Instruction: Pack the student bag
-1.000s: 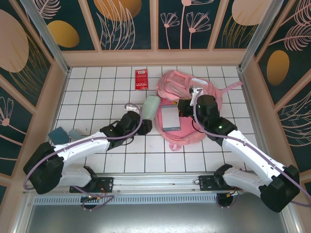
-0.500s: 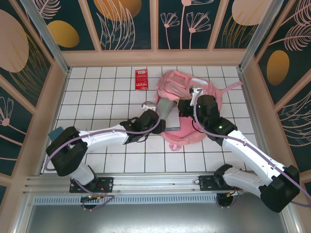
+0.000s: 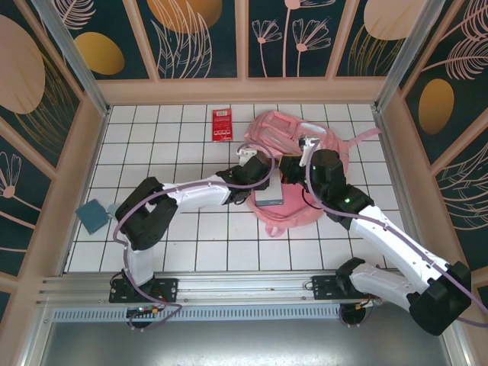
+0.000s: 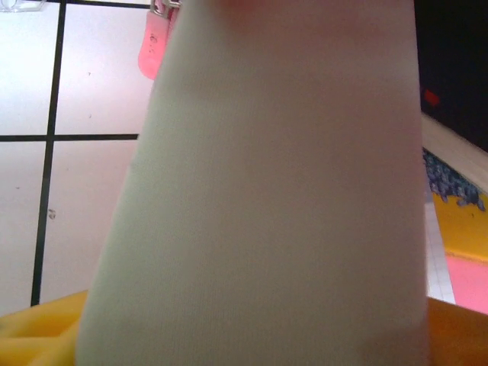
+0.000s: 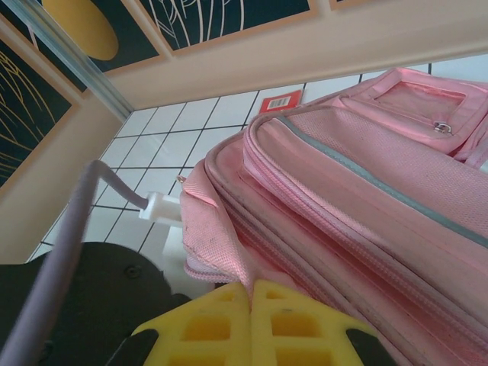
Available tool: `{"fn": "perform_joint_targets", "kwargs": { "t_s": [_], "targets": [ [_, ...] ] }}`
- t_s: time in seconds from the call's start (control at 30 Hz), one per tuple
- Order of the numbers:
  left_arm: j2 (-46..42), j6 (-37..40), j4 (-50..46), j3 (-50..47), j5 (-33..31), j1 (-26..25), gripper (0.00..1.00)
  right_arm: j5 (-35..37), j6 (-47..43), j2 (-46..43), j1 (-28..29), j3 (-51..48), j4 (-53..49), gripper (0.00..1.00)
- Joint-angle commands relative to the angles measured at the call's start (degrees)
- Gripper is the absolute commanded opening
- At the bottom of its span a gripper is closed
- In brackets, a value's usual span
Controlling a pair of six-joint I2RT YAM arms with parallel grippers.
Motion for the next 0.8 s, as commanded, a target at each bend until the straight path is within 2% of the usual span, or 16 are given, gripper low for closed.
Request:
{"fn": "perform_joint_targets", "kwargs": {
  "t_s": [0.0,0.07,0.27,0.37,0.43,0.53,0.6,0.67,0.73,0.77],
  "targets": [
    [1.44,-0.73,-0.24,2.78,-2.5,1.04,0.81,-0.29,0.68,-2.3,0.32,2.28,3.52,0.0],
    [0.45,-0.56,1.03,1.76,-0.29,1.03,0.86,0.0,0.51,-2.29,0.33,2.3,3.26,0.0],
    [-8.03,-1.54,4.29,-6.09,3.59,0.69,0.93,0.26,0.37,-1.84,0.2,1.95,3.88,0.0],
    [-12.28,-2.05,5.84,-10.68,5.64,0.43,0.93,-0.03,0.45,-1.36,0.18,1.86,4.32,0.0],
    [-15.55,-2.77,7.07,-13.41,7.13,0.27,0.9,-0.19,0.59,-1.2,0.23,1.68,4.6,0.0],
    [-18.46,-3.97,10.65,-17.55,8.95,0.23,0.68,-0.29,0.73,-1.0,0.21,1.56,4.84,0.0],
    [-18.58,-4.6,12.0,-19.73,8.96,0.21,0.42,-0.29,0.81,-0.96,0.19,1.69,4.86,0.0],
    [-17.31,-5.06,12.02,-19.43,8.77,0.2,0.13,-0.29,0.85,-0.99,0.25,1.84,4.8,0.0],
    [-15.74,-5.23,12.5,-18.84,9.27,0.25,0.0,-0.29,0.77,-1.04,0.3,1.96,4.58,0.0],
    [-14.94,-5.2,13.07,-18.67,9.12,0.28,0.0,-0.26,0.72,-1.05,0.33,2.01,4.42,0.0]
  ]
}}
